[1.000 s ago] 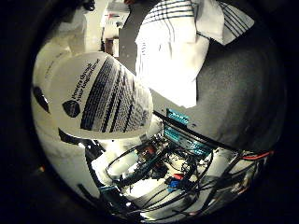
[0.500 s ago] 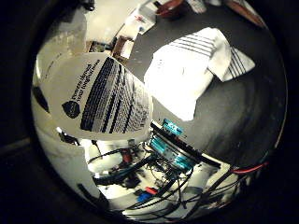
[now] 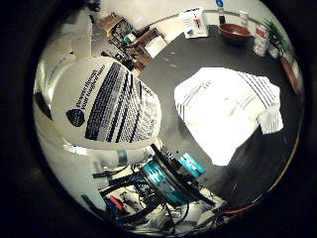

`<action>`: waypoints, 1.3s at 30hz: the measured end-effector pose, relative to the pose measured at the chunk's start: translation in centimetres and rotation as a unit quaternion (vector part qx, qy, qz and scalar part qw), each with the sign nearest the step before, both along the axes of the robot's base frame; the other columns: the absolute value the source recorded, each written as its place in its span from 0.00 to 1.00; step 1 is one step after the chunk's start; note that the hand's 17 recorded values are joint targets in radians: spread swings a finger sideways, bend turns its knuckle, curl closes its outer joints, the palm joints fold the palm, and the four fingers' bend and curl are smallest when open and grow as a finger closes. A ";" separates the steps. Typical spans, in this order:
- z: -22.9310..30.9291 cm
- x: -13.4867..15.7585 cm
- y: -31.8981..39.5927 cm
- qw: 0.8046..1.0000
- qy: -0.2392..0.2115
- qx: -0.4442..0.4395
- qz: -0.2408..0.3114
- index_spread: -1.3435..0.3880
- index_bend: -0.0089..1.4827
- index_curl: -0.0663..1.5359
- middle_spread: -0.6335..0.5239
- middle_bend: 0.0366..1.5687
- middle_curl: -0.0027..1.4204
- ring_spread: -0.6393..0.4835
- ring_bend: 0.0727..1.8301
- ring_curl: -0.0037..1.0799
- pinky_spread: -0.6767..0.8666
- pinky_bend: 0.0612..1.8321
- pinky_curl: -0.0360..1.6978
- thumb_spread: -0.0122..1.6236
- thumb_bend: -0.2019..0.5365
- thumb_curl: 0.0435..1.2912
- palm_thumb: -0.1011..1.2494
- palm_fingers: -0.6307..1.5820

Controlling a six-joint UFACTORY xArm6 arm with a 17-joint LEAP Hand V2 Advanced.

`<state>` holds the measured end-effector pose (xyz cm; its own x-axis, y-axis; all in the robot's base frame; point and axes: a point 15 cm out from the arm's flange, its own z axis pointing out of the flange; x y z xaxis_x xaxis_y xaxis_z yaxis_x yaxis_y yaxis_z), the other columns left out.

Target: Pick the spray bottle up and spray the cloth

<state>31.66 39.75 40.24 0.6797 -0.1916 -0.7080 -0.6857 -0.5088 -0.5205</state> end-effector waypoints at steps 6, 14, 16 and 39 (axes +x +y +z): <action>-0.3 2.2 4.7 0.999 -0.007 0.023 0.024 0.62 0.77 0.42 0.39 0.84 0.46 0.39 0.77 0.51 0.24 0.69 0.38 0.58 0.26 0.81 0.82 0.85; -2.1 7.8 9.6 0.998 0.010 0.055 0.020 0.62 0.77 0.42 0.40 0.83 0.46 0.39 0.77 0.51 0.24 0.69 0.38 0.58 0.26 0.81 0.82 0.85; -2.9 9.3 10.3 0.998 0.014 0.057 0.016 0.62 0.77 0.42 0.40 0.83 0.46 0.39 0.77 0.51 0.24 0.69 0.38 0.58 0.26 0.81 0.82 0.85; -13.1 16.0 13.4 0.999 0.011 0.008 -0.045 0.63 0.77 0.43 0.40 0.83 0.46 0.39 0.76 0.51 0.23 0.69 0.38 0.54 0.26 0.82 0.84 0.85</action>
